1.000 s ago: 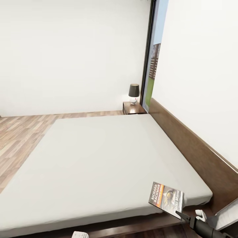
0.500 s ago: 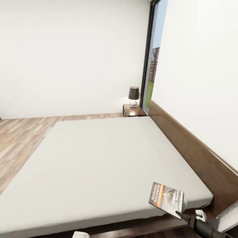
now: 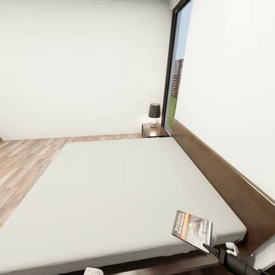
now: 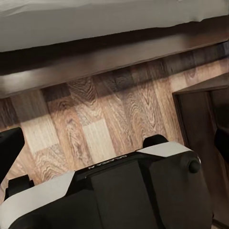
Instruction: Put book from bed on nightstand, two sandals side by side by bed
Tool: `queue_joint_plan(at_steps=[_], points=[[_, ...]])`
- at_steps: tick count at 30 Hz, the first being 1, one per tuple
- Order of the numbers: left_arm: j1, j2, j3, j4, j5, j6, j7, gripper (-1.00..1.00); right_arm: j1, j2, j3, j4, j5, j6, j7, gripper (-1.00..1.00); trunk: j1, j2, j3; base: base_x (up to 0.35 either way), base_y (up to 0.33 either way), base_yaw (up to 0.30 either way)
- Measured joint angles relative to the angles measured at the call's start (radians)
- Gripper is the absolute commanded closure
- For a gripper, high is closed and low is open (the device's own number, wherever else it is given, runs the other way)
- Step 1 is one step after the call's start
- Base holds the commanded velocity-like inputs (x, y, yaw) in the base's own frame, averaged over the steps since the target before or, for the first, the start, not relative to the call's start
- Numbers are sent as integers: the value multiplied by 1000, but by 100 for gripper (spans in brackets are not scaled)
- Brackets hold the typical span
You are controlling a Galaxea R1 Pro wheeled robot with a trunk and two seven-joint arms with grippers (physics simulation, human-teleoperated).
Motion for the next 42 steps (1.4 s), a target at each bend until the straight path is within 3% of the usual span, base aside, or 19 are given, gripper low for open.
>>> queue_joint_plan(at_steps=[42], points=[[3,-4,-2,-1,-1,0,0,-100,0,1,0,0,0,-1,0,100,0,0,68,0,0,0]])
